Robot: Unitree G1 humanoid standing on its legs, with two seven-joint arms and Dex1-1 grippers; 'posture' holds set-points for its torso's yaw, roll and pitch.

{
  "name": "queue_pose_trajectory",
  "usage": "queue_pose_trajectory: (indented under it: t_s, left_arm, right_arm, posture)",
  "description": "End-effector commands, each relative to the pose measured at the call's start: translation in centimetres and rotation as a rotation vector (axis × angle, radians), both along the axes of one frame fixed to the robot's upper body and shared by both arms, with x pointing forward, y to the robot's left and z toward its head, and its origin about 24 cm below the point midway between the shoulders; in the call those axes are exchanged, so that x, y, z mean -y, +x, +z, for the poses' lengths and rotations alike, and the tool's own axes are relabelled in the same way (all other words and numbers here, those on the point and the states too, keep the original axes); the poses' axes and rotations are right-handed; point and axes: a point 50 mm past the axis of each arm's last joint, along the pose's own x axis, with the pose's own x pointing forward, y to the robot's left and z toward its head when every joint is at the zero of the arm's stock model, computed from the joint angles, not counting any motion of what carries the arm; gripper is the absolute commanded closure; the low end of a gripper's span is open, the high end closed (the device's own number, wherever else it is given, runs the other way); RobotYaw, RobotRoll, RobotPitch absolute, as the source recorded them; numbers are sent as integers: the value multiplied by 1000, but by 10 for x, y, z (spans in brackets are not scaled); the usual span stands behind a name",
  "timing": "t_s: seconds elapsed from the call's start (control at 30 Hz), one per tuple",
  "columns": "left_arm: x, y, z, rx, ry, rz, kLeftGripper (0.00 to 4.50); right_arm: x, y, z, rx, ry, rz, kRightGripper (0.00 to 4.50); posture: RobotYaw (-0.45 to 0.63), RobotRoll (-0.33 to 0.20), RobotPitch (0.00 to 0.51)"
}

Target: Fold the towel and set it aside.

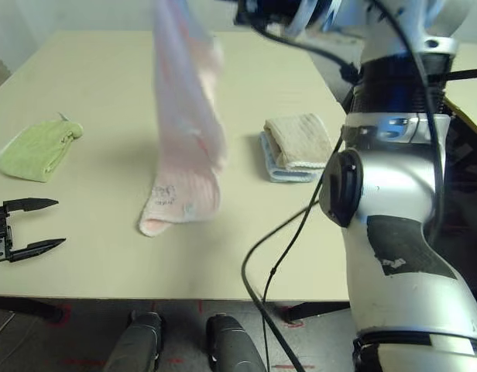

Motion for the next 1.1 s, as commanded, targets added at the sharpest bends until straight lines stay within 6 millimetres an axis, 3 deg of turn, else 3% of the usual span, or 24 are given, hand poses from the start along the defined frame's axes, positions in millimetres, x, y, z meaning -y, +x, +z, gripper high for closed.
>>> queue_pose_trajectory:
  t_s: [0.03,0.13,0.2,0.23,0.3,0.4,0.53,0.67,0.73,0.83,0.9,1.1]
  left_arm:
    - [13,-1,-8,-25,23,-59,0]
    - [13,2,-7,-20,17,-52,0]
    - [13,3,-7,-19,19,-51,0]
    - [13,4,-7,-18,19,-52,0]
    - [14,5,-6,-16,20,-54,0]
    - [14,7,-6,-11,19,-55,0]
    - [16,6,-8,-8,15,-55,0]
    - [17,5,-10,-12,11,-57,0]
    - [18,5,-10,-12,10,-61,0]
    - [21,6,-11,-14,5,-70,0]
    - [22,6,-11,-15,3,-76,0]
    - [34,5,-14,-21,-7,-116,0]
  right_arm:
    - [2,-12,18,-26,131,103,4469]
    - [4,-16,52,-29,358,117,4469]
    - [10,5,60,-56,475,-70,4469]
    - [10,17,56,-31,448,-207,4469]
    - [6,38,38,109,241,-453,4469]
    - [8,61,3,304,-135,-645,4469]
    - [22,71,-26,377,-488,-687,4469]
    - [35,66,-30,349,-656,-627,4469]
    - [32,50,-20,208,-554,-467,4469]
    - [19,10,7,16,-323,-106,4469]
    - [17,-5,24,-56,-198,11,4469]
    - [29,17,52,-119,175,-241,4469]
  posture:
    - [132,0,122]
    - [122,0,121]
    - [122,0,120]
    - [121,0,118]
    - [121,0,116]
    - [121,0,116]
    - [123,0,115]
    - [119,0,120]
    - [121,0,120]
    - [121,0,120]
    - [122,0,125]
    - [119,0,126]
